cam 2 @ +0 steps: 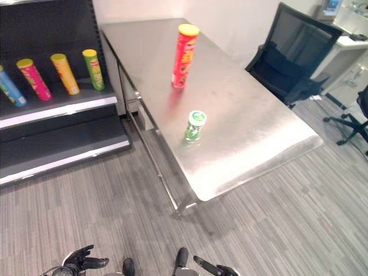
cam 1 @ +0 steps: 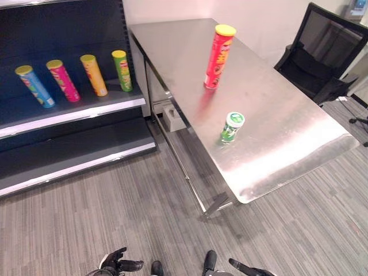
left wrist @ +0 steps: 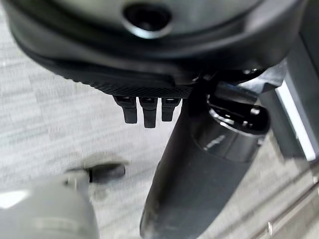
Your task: Put the goods on the table back onto the shelves and tidy them up.
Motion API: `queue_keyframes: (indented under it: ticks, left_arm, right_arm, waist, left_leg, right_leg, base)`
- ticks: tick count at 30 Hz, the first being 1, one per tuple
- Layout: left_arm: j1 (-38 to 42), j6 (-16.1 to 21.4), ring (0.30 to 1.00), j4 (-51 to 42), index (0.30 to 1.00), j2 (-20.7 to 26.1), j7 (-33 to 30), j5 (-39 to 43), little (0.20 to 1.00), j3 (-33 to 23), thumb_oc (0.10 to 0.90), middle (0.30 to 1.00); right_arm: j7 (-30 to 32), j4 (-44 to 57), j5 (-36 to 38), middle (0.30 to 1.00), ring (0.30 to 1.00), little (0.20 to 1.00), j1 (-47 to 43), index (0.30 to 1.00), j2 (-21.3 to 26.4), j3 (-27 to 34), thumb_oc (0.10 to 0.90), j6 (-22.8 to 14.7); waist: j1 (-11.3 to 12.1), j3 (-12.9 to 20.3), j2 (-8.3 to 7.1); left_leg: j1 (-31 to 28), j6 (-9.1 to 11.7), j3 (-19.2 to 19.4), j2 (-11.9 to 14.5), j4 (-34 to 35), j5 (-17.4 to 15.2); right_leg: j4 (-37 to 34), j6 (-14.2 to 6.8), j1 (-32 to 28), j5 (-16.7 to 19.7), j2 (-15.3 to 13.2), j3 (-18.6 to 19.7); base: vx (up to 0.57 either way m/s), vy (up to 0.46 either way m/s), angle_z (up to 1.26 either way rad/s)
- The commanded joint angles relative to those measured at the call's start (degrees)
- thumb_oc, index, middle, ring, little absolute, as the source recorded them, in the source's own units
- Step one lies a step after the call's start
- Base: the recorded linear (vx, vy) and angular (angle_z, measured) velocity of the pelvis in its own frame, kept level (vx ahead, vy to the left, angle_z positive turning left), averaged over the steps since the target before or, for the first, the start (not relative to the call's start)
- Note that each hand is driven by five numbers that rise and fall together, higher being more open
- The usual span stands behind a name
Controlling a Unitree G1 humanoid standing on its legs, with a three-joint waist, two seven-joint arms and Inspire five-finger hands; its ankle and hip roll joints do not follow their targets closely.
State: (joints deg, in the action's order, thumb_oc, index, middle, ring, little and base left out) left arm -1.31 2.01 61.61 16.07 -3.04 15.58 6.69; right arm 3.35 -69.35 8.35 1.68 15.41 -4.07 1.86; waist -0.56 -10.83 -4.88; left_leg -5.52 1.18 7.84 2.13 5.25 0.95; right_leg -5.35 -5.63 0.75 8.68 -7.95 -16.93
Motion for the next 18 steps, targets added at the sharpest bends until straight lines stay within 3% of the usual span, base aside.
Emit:
queue_keyframes:
  ticks: [1, 3, 4, 5, 9, 10, 11, 13, 18]
  left_arm:
    - [2.94, 1.67, 0.9, -1.85, 0.9, 1.04, -0.51, -0.87, 0.9, -0.83, 0.8, 0.9]
    - [0.56, 1.5, 0.9, -4.16, 0.9, 1.35, -0.11, -1.38, 0.9, -2.37, 0.8, 0.9]
    - [0.49, 1.47, 0.9, -4.21, 0.9, 1.31, -0.12, -1.39, 0.9, -2.3, 0.8, 0.9]
    - [-0.83, 1.38, 0.9, -5.02, 0.9, 0.91, 0.21, -2.28, 0.9, -3.55, 0.8, 0.9]
    - [-1.35, 1.62, 0.9, -5.14, 0.9, -0.3, 0.42, -3.63, 0.9, -3.83, 0.8, 0.9]
    - [-1.68, 1.67, 0.9, -5.53, 0.9, -0.47, 0.8, -3.84, 0.9, -3.74, 0.8, 0.9]
    - [-1.64, 1.66, 0.9, -5.54, 0.9, -0.48, 0.8, -3.85, 0.9, -3.69, 0.8, 0.9]
    - [-2.92, 1.96, 0.9, -6.97, 0.9, -0.23, 2.05, -5.12, 0.9, -2.83, 0.8, 0.9]
    - [-4.51, 2.02, 0.9, -7.41, 0.9, -0.04, 2.86, -5.56, 0.9, -1.49, 0.8, 0.9]
  right_arm:
    - [3.33, -0.16, 4.35, 0.9, 0.9, 0.9, -0.89, 0.9, 5.72, 2.84, 0.8, -1.27]
    - [5.41, 8.22, 5.72, 0.9, 0.9, 0.9, 2.09, 0.9, 9.6, 9.46, 0.8, -2.07]
    - [5.45, 8.46, 5.67, 0.9, 0.9, 0.9, 2.31, 0.9, 9.6, 9.56, 0.8, -1.94]
    - [7.82, 20.15, 3.88, 0.9, 0.9, 0.9, 5.19, 0.9, 13.88, 15.03, 0.8, -2.83]
    - [10.13, 39.67, 0.5, 0.9, 0.9, 0.9, 6.43, 0.9, 20.75, 22.08, 0.8, -5.73]
    - [10.0, 48.91, -0.61, 0.9, 0.9, 0.9, 5.99, 0.9, 23.36, 24.56, 0.8, -7.43]
    - [9.98, 49.14, -0.67, 0.9, 0.9, 0.9, 6.12, 0.9, 23.29, 24.72, 0.8, -7.29]
    - [8.18, 64.58, -1.99, 0.9, 0.9, 0.9, 2.21, 0.9, 28.78, 27.27, 0.8, -10.97]
    - [5.27, 69.05, 1.33, 0.9, 0.9, 0.9, -3.06, 0.9, 30.56, 23.16, 0.8, -12.81]
  waist:
    - [-0.06, 0.24, 1.0]
    - [-1.01, 1.11, 1.25]
    - [-0.95, 1.1, 1.3]
    - [-1.74, 1.44, 1.69]
    - [-2.73, 1.76, 2.07]
    - [-2.77, 1.79, 2.23]
    - [-2.72, 1.9, 2.22]
    - [-1.94, 2.48, 2.49]
    - [-0.39, 2.71, 2.84]
  left_leg:
    - [2.6, 1.51, 2.8, 0.6, -0.25, -0.1]
    - [1.32, 1.79, 3.26, 0.92, -0.25, -0.69]
    - [1.24, 1.8, 3.26, 0.94, -0.25, -0.72]
    - [0.05, 1.99, 3.58, 1.1, -0.25, -1.46]
    - [-0.52, 2.15, 3.93, 1.34, -0.25, -1.79]
    - [-0.63, 2.21, 4.04, 1.52, -0.25, -1.84]
    - [-0.37, 2.18, 4.04, 1.5, -0.25, -1.6]
    - [-0.14, 2.52, 3.94, 1.99, -0.25, -1.36]
    - [0.07, 2.89, 3.67, 2.26, -0.25, -0.94]
  right_leg:
    - [0.57, -5.12, -5.65, -5.39, -1.77, 1.37]
    - [0.35, -5.1, -6.74, -5.91, -1.55, 1.71]
    - [0.35, -5.1, -6.81, -5.93, -1.53, 1.71]
    - [0.36, -5.22, -7.63, -6.51, -1.38, 1.86]
    - [0.37, -5.15, -7.91, -6.9, -1.13, 2.25]
    - [0.43, -5.04, -7.9, -7.07, -1.04, 2.4]
    - [0.36, -5.0, -7.68, -6.84, -1.06, 2.4]
    - [0.35, -4.87, -7.75, -7.34, -0.81, 2.06]
    - [0.35, -4.71, -7.89, -7.55, -0.62, 1.26]
  base:
    - [0.08, -0.031, -0.21]
    - [0.11, -0.02, -0.13]
    - [0.14, -0.008, -0.01]
    - [0.08, 0.001, -0.04]
    - [0.05, -0.012, -0.16]
    - [0.02, -0.023, -0.05]
    - [0.02, -0.037, -0.03]
    - [0.02, -0.073, -0.07]
    - [0.0, -0.045, 0.07]
